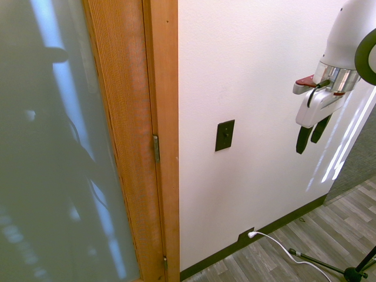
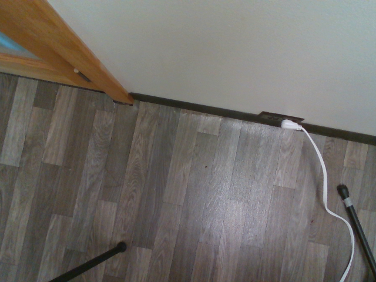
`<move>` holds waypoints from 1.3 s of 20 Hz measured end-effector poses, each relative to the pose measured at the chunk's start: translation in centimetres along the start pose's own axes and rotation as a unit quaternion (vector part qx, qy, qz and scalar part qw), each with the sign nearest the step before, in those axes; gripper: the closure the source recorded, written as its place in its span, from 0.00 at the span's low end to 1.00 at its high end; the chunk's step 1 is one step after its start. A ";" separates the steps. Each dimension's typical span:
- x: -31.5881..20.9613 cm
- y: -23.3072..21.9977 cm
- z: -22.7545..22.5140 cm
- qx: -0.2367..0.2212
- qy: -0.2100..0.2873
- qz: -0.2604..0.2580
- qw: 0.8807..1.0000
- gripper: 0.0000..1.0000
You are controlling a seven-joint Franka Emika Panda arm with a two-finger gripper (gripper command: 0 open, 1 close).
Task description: Turn off the light
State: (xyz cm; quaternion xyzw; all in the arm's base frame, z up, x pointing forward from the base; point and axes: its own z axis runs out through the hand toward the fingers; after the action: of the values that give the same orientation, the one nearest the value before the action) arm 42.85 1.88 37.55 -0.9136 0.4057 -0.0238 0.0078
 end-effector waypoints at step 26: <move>3.2 -13.2 3.7 0.132 0.168 0.112 0.970 0.00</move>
State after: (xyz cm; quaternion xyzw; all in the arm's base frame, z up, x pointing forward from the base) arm 54.92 8.33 34.42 -0.8362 0.4942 -0.2295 0.0628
